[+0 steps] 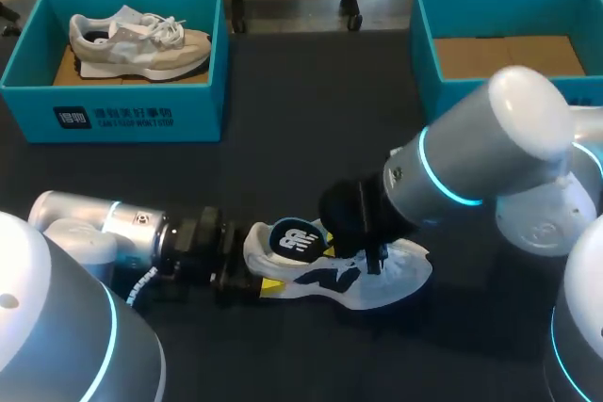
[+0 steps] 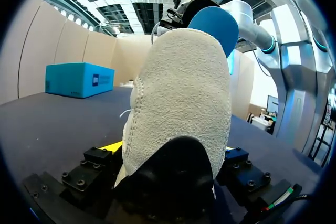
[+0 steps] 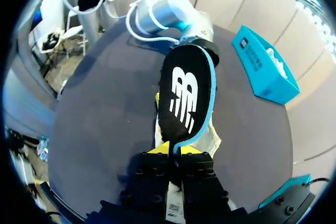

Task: Take the shoe out of the shoebox, open the shoe tongue, remove and reinsert the insole, then place the shoe into the shoebox

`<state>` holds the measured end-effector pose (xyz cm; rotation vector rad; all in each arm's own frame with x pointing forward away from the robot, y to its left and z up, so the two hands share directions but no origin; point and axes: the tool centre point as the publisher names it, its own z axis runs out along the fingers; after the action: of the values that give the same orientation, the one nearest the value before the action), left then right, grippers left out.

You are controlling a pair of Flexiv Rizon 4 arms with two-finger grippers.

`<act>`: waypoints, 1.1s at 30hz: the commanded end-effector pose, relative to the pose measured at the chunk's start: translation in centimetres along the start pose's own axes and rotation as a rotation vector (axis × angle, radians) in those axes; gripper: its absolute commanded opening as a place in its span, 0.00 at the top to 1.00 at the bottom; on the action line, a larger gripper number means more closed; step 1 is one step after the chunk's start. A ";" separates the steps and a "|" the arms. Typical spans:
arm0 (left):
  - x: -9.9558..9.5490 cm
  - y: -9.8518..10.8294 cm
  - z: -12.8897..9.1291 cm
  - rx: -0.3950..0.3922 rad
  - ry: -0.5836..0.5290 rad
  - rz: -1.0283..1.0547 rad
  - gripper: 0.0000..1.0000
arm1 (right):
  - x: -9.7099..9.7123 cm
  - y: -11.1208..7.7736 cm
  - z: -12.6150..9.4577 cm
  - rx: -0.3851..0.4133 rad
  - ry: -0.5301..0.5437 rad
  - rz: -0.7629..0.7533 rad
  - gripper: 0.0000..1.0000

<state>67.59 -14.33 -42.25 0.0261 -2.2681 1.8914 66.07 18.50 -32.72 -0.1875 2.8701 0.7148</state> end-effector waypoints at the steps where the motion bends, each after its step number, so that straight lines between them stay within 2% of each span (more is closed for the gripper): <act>1: -0.1 0.2 0.1 -0.002 -0.002 -0.001 1.00 | -1.0 1.8 0.0 0.039 0.066 -0.027 0.88; 7: -0.1 0.2 0.1 -0.002 -0.002 -0.001 1.00 | -1.3 3.2 -0.1 0.064 0.093 -0.067 0.86; 10: -0.1 0.2 0.1 -0.002 -0.002 -0.001 1.00 | -1.3 3.4 -0.1 0.072 0.103 -0.073 0.71; 14: -0.1 0.2 0.1 -0.002 -0.002 -0.001 1.00 | -1.3 3.5 -0.2 0.077 0.116 -0.071 0.64; 18: -0.1 0.2 0.1 -0.002 -0.002 -0.001 1.00 | -1.5 3.4 -0.5 0.081 0.124 -0.061 0.46; 20: -0.1 0.2 0.1 -0.002 -0.002 -0.001 1.00 | -1.7 3.3 -0.7 0.080 0.121 -0.049 0.33; 26: -0.1 0.2 0.1 -0.002 -0.002 -0.001 1.00 | -2.2 3.0 -1.5 0.082 0.116 -0.022 0.38; 30: -0.1 0.2 0.1 -0.002 -0.002 -0.001 1.00 | -2.9 2.7 -1.6 0.081 0.147 0.016 0.51; 33: -0.1 0.2 0.1 -0.002 -0.002 -0.001 1.00 | -3.7 2.5 -1.8 0.070 0.171 0.052 0.55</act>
<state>67.60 -14.34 -42.28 0.0260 -2.2684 1.8911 68.17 20.58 -29.46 -0.1672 3.0459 0.6172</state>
